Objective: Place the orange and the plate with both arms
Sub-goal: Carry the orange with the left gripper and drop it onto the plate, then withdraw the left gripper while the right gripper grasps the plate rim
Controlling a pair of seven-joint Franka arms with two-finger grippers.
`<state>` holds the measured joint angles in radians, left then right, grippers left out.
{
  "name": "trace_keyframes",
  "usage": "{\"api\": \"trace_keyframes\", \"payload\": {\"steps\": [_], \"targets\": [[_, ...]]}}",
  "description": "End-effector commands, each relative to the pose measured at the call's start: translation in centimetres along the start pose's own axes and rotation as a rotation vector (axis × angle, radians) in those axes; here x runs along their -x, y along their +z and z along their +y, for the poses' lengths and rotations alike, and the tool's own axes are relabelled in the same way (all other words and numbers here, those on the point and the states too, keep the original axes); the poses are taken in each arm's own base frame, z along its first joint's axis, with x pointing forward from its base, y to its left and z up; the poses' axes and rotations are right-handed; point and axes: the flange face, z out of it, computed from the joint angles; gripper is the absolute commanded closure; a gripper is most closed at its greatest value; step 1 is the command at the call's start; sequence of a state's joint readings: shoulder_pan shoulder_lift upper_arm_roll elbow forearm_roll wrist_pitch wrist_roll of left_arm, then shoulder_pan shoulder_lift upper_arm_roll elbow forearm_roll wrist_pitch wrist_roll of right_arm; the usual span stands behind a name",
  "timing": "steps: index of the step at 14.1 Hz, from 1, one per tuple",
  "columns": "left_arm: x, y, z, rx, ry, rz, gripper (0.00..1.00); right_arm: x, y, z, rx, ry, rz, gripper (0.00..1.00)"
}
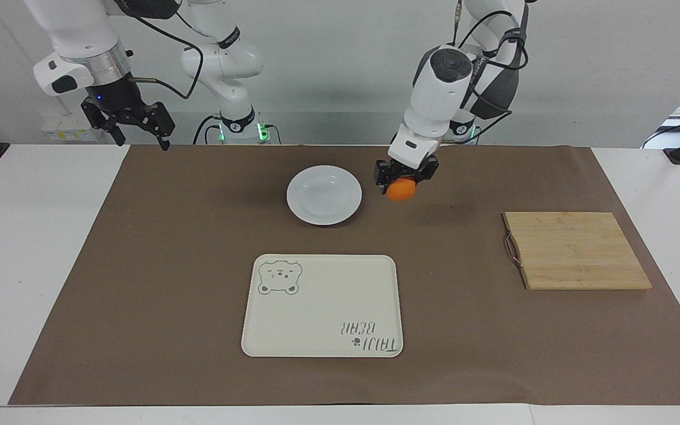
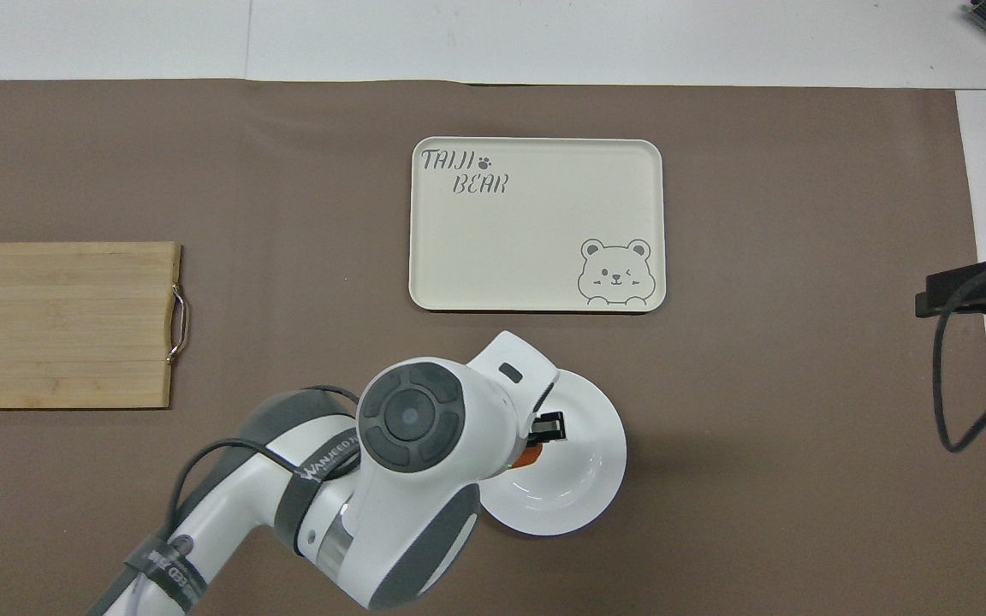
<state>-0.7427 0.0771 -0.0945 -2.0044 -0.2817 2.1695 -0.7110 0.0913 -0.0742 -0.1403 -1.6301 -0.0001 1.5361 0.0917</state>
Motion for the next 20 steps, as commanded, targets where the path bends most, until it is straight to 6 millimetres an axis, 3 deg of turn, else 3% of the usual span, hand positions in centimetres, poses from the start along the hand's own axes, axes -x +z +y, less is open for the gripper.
{"api": "trace_keyframes", "payload": {"steps": [1,4,7,8,9,10,11,12,13,15,18,20], "targets": [[3.1,3.6,0.9,0.013,0.001,0.006,1.0,0.6,1.7,0.4,-0.069,-0.007,-0.02,0.0],[4.5,7.8,2.0,0.016,-0.02,0.023,1.0,0.6,5.2,0.0,-0.123,-0.089,-0.041,0.0],[3.6,12.1,2.0,0.019,-0.019,0.045,1.0,0.5,9.1,-1.4,-0.222,-0.085,-0.061,0.0],[3.5,13.1,2.0,0.017,0.001,0.049,0.69,0.2,9.8,-1.9,-0.235,-0.08,-0.055,0.0],[3.1,12.9,2.0,0.02,0.006,0.051,0.12,0.0,10.7,-2.3,-0.265,-0.071,-0.06,0.0],[3.0,12.3,2.0,0.022,-0.001,0.054,0.0,-0.1,11.8,-2.7,-0.31,-0.056,-0.076,0.0],[2.7,10.9,1.6,0.007,0.0,0.041,0.0,-0.1,13.1,-3.1,-0.356,-0.037,-0.095,0.0],[1.8,8.1,1.1,0.005,-0.018,0.031,0.0,0.1,14.4,-3.4,-0.403,-0.016,-0.11,0.0],[-0.2,5.1,-0.1,0.008,-0.055,0.029,0.0,0.4,16.1,-3.7,-0.437,-0.013,-0.122,0.0],[-2.8,2.0,-1.5,-0.016,-0.083,0.017,0.0,1.5,19.3,-4.1,-0.529,-0.05,-0.158,0.0],[-9.3,-1.9,-7.1,-0.037,-0.08,0.077,0.0,3.7,22.5,-5.3,-0.615,-0.036,-0.197,0.0],[-13.8,-5.2,-12.1,-0.018,-0.05,0.125,0.0,5.5,27.0,-5.3,-0.707,-0.072,-0.181,0.0]]}}
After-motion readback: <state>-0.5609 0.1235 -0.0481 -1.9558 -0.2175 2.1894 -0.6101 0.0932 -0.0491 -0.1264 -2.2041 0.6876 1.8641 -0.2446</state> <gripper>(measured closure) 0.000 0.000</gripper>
